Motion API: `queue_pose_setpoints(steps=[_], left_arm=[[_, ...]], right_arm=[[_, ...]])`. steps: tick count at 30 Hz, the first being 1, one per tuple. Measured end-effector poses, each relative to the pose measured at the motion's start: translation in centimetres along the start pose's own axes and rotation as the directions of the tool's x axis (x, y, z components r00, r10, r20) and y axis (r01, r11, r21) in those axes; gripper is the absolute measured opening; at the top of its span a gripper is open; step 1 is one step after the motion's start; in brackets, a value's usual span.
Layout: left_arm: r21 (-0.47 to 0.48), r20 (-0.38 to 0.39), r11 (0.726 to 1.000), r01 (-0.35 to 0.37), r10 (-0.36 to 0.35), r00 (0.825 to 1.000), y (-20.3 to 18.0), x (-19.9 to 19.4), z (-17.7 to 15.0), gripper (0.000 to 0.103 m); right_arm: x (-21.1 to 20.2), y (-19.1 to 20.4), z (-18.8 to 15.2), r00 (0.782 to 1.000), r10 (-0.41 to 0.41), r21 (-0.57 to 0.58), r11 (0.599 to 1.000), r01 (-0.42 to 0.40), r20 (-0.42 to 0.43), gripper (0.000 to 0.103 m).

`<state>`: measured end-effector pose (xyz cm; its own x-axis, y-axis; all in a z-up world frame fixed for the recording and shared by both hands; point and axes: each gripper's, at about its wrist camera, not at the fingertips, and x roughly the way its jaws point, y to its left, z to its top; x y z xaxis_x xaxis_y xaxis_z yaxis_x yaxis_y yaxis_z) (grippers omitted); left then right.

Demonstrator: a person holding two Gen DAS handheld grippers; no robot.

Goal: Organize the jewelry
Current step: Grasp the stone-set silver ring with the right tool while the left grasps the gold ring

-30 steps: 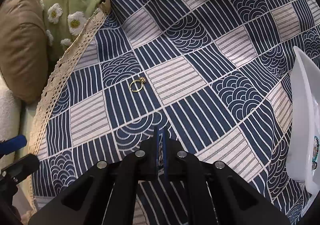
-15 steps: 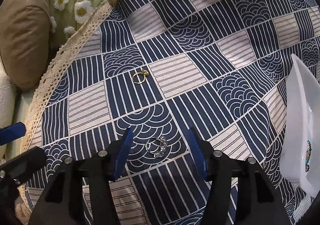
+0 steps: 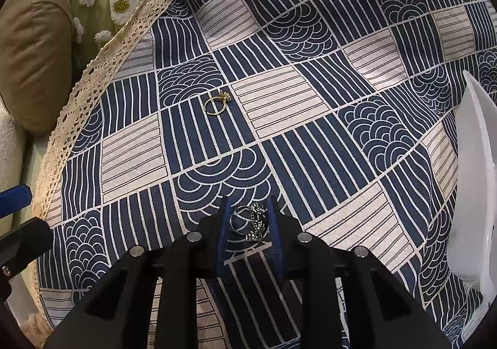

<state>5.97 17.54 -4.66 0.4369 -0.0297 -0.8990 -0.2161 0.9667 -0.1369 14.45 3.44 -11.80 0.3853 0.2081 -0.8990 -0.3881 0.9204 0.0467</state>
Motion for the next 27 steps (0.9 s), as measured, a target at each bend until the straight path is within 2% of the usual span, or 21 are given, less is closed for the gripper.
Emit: queue_pose_setpoints(steps=[7, 10, 14, 18, 22, 27], left_arm=[[-0.044, 0.007, 0.999, 0.031, -0.030, 1.000, -1.0, 0.5, 2.3, 0.073], [-0.042, 0.015, 0.999, 0.028, -0.028, 1.000, -2.1, 1.5, 3.9, 0.073], [0.001, 0.027, 1.000, -0.009, 0.009, 1.000, -4.2, 4.0, 6.1, 0.073], [-0.024, 0.019, 1.000, -0.002, 0.003, 1.000, -5.3, 7.1, 8.0, 0.073], [-0.020, -0.011, 0.999, -0.028, 0.028, 1.000, -5.8, 10.0, 9.2, 0.065], [-0.031, -0.021, 0.998, -0.052, 0.051, 0.998, -5.7, 12.9, 10.7, 0.061]], right_arm=[[-4.6, -2.7, 0.3, 0.997, 0.046, 0.040, 0.998, -0.048, 0.056, 0.024], [-7.1, -3.6, 0.0, 0.995, 0.035, 0.015, 0.999, -0.036, 0.094, 0.024], [-9.9, -5.1, -0.8, 0.992, 0.027, -0.010, 1.000, -0.026, 0.122, 0.024], [-11.4, -7.0, -1.2, 0.991, 0.017, -0.016, 1.000, -0.015, 0.136, 0.024], [-12.8, -9.5, -1.7, 0.989, 0.017, -0.004, 1.000, -0.016, 0.148, 0.024], [-12.7, -12.0, -2.0, 0.990, 0.025, 0.019, 0.999, -0.028, 0.140, 0.024]])
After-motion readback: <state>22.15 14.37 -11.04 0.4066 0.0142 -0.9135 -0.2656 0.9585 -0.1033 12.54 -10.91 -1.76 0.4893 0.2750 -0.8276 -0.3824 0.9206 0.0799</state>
